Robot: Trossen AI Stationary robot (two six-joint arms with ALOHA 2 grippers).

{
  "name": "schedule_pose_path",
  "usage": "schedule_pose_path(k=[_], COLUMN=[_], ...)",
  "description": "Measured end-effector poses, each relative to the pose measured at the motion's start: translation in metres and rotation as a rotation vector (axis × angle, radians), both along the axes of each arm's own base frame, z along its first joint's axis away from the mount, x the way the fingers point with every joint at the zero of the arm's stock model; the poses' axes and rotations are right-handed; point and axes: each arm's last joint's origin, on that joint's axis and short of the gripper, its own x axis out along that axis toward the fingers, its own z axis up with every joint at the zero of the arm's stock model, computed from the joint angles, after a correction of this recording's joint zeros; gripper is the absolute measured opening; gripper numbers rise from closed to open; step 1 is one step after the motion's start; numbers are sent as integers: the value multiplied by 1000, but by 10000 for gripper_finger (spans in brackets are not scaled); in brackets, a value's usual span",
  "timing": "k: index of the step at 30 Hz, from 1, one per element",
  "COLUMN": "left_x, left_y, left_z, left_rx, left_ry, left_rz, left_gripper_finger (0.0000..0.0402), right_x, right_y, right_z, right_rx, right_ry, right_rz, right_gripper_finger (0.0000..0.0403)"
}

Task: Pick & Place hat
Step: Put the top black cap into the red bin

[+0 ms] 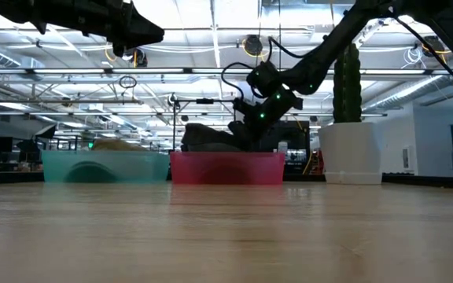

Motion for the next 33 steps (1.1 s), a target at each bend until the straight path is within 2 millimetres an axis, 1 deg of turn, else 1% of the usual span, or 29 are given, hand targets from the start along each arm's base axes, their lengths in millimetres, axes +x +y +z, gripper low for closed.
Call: schedule_pose_path(k=[8, 12, 15, 19, 23, 26, 30, 32, 33], left_x=[0, 0, 0, 0, 0, 0, 0, 0, 0], left_y=[0, 0, 0, 0, 0, 0, 0, 0, 0], left_z=[-2, -2, -2, -3, -3, -3, -3, -3, -3], left_rx=[-10, -16, -17, -17, -18, -18, -20, -21, -21], left_ry=[13, 11, 13, 24, 30, 30, 29, 27, 27], left_rz=[0, 1, 1, 1, 1, 1, 1, 1, 2], left_gripper_finger=[93, 93, 93, 93, 93, 93, 93, 93, 93], right_x=[-5, -7, -9, -13, -15, -16, -19, -20, -21], right_y=[3, 5, 6, 12, 26, 40, 64, 76, 81], right_z=[-9, -7, 3, 29, 59, 72, 76, 69, 63], right_rx=[24, 25, 15, -13, -35, -17, 1, 11, 19], right_ry=[32, 38, 25, -14, -80, -125, -161, -145, -125], right_rz=[-40, -38, -34, -25, 31, 102, 204, 250, 271], right_gripper_finger=[59, 59, 59, 59, 59, 59, 59, 59, 59])
